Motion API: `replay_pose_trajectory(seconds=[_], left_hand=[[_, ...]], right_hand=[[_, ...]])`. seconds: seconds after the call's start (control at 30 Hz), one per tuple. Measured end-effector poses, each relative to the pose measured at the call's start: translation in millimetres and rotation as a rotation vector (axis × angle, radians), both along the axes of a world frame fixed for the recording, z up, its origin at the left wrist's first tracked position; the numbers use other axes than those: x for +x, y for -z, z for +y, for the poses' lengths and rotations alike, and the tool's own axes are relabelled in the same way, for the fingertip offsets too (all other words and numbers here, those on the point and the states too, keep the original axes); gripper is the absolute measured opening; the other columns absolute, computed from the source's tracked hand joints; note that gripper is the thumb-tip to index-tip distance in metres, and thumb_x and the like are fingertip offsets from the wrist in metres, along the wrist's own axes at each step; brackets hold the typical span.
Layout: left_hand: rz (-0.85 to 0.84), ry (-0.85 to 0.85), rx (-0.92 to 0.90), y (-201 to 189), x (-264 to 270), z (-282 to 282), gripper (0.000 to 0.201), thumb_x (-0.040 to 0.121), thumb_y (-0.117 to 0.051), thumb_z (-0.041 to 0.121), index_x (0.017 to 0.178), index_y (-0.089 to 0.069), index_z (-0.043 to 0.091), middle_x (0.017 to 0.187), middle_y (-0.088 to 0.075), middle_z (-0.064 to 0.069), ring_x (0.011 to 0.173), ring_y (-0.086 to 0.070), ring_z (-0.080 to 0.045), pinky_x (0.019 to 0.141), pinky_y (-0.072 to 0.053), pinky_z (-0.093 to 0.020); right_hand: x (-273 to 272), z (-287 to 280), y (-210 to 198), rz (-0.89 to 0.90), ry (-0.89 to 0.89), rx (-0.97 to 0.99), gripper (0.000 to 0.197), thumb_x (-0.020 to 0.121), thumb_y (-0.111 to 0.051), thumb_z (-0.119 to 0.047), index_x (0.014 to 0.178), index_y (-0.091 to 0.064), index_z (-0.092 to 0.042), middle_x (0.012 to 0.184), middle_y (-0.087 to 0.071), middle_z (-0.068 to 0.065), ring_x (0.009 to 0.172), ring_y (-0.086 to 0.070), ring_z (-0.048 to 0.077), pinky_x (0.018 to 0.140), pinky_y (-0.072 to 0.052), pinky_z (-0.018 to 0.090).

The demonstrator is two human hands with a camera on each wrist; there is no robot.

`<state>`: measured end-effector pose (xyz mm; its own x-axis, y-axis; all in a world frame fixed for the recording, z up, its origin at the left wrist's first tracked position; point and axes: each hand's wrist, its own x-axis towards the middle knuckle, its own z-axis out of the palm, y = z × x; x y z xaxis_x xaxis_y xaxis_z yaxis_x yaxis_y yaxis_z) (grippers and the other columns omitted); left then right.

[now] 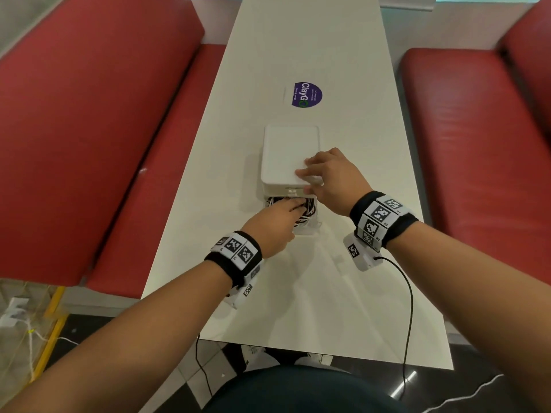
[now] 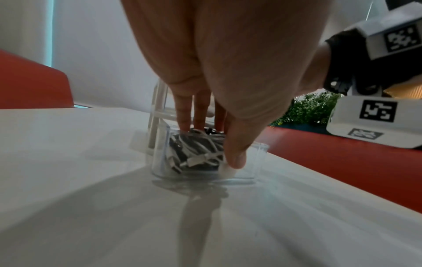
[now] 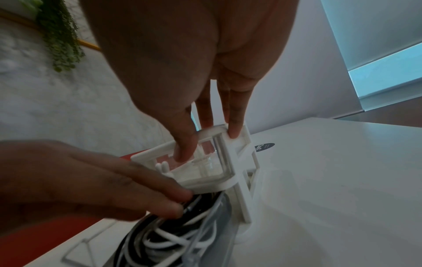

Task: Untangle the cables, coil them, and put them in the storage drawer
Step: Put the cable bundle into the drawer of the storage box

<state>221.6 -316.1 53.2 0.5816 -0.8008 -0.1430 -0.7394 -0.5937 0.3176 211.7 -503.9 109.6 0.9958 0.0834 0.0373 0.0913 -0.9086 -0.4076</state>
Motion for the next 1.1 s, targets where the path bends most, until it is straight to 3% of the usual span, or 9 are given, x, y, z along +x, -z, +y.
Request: replay_pose_trajectory(seconds=[0.13,0.23,0.47,0.53,0.63,0.73,0.83,0.97,1.1], left_hand=[[-0.073,0.0,0.023,-7.7,1.6,2.9,0.046,0.087,-0.067,0.015,0.131,-0.058,0.009,0.134,-0.057,-0.006,0.12,-0.054,-0.028,0.096,-0.049,-0.043],[-0.08,-0.003,0.131,-4.6,2.3,-0.1,0.034,0.096,-0.055,0.018,0.128,-0.056,0.008,0.128,-0.058,-0.008,0.113,-0.058,-0.029,0.083,-0.051,-0.042],[-0.136,-0.019,0.213,-2.7,0.1,-6.1,0.05,0.101,-0.041,0.012,0.15,-0.033,0.008,0.152,-0.039,-0.01,0.135,-0.043,-0.027,0.098,-0.046,-0.041],[-0.178,-0.004,0.123,-1.9,-5.0,-3.6,0.048,0.1,-0.045,0.009,0.148,-0.036,0.004,0.15,-0.042,-0.014,0.136,-0.042,-0.03,0.101,-0.045,-0.042],[-0.279,0.026,-0.199,-1.0,-6.4,7.3,0.045,0.081,-0.071,0.0,0.124,-0.058,0.002,0.121,-0.059,-0.018,0.109,-0.055,-0.037,0.083,-0.055,-0.05],[-0.318,-0.211,-0.234,-19.3,2.0,19.1,0.088,0.064,-0.089,0.027,0.139,-0.043,0.025,0.14,-0.039,-0.006,0.123,-0.037,-0.031,0.099,-0.045,-0.047],[-0.094,-0.309,-0.179,-27.8,22.7,30.7,0.126,0.053,-0.095,0.039,0.152,-0.016,0.043,0.163,-0.004,0.009,0.145,-0.018,-0.03,0.111,-0.035,-0.052],[0.137,-0.226,-0.246,-22.2,43.8,38.4,0.12,0.057,-0.096,0.026,0.151,-0.024,0.045,0.162,0.002,0.023,0.125,-0.052,-0.019,0.093,-0.055,-0.038],[0.113,-0.27,-0.305,-16.3,47.3,36.0,0.104,0.061,-0.094,0.018,0.144,-0.037,0.044,0.157,-0.012,0.022,0.097,-0.063,-0.019,0.087,-0.058,-0.038]], right_hand=[[-0.8,-0.1,2.6,-0.008,-0.002,-0.011,0.037,0.088,-0.074,-0.025,0.125,-0.072,-0.022,0.129,-0.063,0.007,0.116,-0.046,0.03,0.097,-0.039,0.032],[-0.9,0.4,2.8,-0.008,0.003,-0.014,0.037,0.088,-0.074,-0.025,0.125,-0.072,-0.023,0.129,-0.063,0.005,0.116,-0.046,0.029,0.096,-0.039,0.031],[-4.2,0.6,2.6,-0.004,0.007,-0.024,0.038,0.089,-0.073,-0.026,0.126,-0.071,-0.024,0.129,-0.064,0.006,0.115,-0.046,0.028,0.094,-0.04,0.031],[-4.9,1.4,2.3,-0.003,0.006,-0.024,0.037,0.089,-0.073,-0.025,0.126,-0.071,-0.023,0.129,-0.064,0.006,0.115,-0.047,0.029,0.094,-0.04,0.031],[-5.7,1.8,2.0,-0.003,0.01,-0.001,0.037,0.089,-0.073,-0.027,0.126,-0.071,-0.023,0.129,-0.064,0.006,0.116,-0.047,0.029,0.096,-0.041,0.033],[-6.3,1.7,2.4,-0.004,0.006,0.001,0.037,0.089,-0.071,-0.028,0.126,-0.071,-0.022,0.13,-0.063,0.006,0.119,-0.046,0.03,0.098,-0.041,0.035],[-14.3,-0.5,7.3,-0.01,-0.001,0.008,0.053,0.084,-0.076,-0.037,0.134,-0.064,-0.024,0.14,-0.056,0.003,0.132,-0.039,0.029,0.107,-0.041,0.039],[-25.7,-6.5,20.6,0.031,-0.061,0.007,0.093,0.063,-0.092,-0.037,0.145,-0.048,-0.024,0.154,-0.038,0.003,0.145,-0.021,0.03,0.109,-0.034,0.037],[-23.0,-7.4,27.4,-0.062,-0.044,0.01,0.08,0.067,-0.089,-0.023,0.139,-0.054,-0.024,0.145,-0.045,0.004,0.136,-0.03,0.03,0.098,-0.051,0.046]])
